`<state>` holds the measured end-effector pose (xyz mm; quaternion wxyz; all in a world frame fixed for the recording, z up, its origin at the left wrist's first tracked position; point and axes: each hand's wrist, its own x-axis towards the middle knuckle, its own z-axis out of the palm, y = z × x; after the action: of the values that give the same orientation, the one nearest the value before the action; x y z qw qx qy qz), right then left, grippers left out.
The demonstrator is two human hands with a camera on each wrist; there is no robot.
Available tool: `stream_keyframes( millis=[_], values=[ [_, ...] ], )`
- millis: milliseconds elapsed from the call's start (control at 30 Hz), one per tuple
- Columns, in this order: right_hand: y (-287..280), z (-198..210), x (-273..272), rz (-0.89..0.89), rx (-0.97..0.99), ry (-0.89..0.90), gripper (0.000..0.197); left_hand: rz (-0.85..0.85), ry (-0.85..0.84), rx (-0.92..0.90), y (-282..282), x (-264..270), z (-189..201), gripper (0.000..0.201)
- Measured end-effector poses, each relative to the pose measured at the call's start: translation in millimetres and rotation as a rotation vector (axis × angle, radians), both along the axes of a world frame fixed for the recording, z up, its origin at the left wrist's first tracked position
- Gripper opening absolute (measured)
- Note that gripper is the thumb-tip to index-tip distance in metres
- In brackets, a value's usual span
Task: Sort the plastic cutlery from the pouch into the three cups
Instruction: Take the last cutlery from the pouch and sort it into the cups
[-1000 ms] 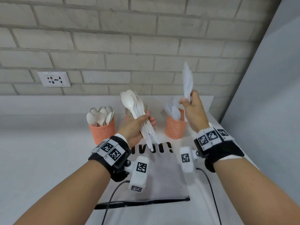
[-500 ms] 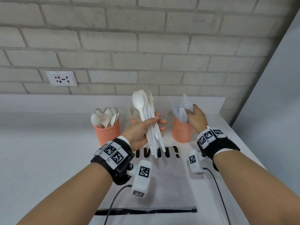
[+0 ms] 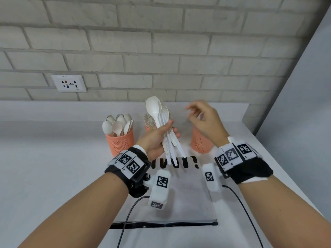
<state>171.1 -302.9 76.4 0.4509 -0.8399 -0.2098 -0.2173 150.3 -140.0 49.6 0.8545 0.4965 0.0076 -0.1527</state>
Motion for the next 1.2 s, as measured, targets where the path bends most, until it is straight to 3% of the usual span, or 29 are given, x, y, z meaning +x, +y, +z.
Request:
stream_keyframes(
  millis=[67,133,300,433,633,767,933,1200],
  values=[
    [13.9,2.7,-16.5,0.145,-0.089,0.151,0.012,0.005,-0.005,-0.018,-0.7,-0.3,-0.2,0.014],
    [22.8,-2.2,-25.0,0.161,-0.137,0.236,0.006,-0.002,-0.023,-0.029,1.0,-1.2,-0.5,0.019],
    [28.2,-12.5,-33.8,0.170,-0.218,0.413,0.021,-0.004,-0.040,0.032,11.2,-3.4,-0.8,0.023],
    [26.7,-9.8,-40.9,0.273,-0.158,0.550,0.025,-0.045,-0.005,0.058,21.5,-5.1,0.8,0.024],
    [21.0,-9.4,-43.6,0.266,-0.157,0.678,0.022,0.038,-0.003,-0.029,36.2,-1.3,-1.0,0.019],
    [30.4,-10.5,-44.5,0.176,-0.153,0.602,0.016,0.055,-0.023,-0.001,33.5,-2.8,-3.9,0.016],
    [45.4,-15.5,-46.8,0.150,0.018,0.409,0.011,0.075,-0.011,0.009,30.3,-4.5,-2.6,0.014],
    [59.0,-21.6,-50.2,0.206,-0.105,0.487,0.016,0.096,0.010,-0.066,32.7,-4.3,0.1,0.020]
  ],
)
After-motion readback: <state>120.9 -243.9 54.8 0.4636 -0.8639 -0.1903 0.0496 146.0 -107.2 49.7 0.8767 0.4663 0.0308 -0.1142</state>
